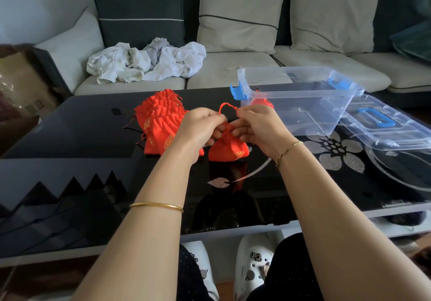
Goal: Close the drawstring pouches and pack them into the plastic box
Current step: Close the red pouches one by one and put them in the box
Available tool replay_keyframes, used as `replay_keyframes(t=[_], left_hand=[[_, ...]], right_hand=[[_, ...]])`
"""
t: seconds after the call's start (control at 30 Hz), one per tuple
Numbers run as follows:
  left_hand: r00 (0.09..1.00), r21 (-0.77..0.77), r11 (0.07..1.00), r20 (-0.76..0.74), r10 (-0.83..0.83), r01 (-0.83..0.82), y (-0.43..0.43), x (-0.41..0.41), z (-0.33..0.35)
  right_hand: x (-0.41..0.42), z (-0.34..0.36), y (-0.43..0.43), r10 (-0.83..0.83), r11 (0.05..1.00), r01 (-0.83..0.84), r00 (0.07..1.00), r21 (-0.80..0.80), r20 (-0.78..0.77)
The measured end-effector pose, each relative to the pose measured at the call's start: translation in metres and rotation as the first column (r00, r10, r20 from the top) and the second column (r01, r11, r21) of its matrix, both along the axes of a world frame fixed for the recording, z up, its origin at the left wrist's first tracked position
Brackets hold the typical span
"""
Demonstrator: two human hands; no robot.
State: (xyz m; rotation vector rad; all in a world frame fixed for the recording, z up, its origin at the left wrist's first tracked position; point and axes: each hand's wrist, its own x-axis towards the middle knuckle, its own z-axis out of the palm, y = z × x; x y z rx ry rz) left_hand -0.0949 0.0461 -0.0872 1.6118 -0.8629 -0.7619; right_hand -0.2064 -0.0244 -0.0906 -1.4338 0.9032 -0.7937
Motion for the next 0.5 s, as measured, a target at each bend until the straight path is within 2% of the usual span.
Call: replay_keyframes(t=[0.1,0.2,0.33,0.5], left_hand=[[0.998,-0.031,0.998,-0.044,0.051,-0.053,0.0008,0.0014,-0.001],[0.996,-0.045,0.996,-0.059,0.07,-0.073,0.0015,0.0017,-0.0021],[0.994,-0.051,0.996,-0.081,0.068,-0.072,0.0016,0.001,-0.0014],[0.994,-0.024,0.995,-0.033,0.1,-0.101,0.0031,0.0008,-0.0014]], right_hand=[[-0.0024,0.0022,0.0,0.007,0.999,-0.007,1.0,-0.032,0.01],[-0.0046,0.0031,0.0008,0.041,0.981,-0.057,0.995,-0.183,-0.091],[-0.0037,0.0026,0.0045,0.008,0.866,-0.138,0.965,-0.481,-0.262],[-0.0019,0.0003,0.0083,-0.009,0.794,-0.166,0.959,-0.585,-0.283]])
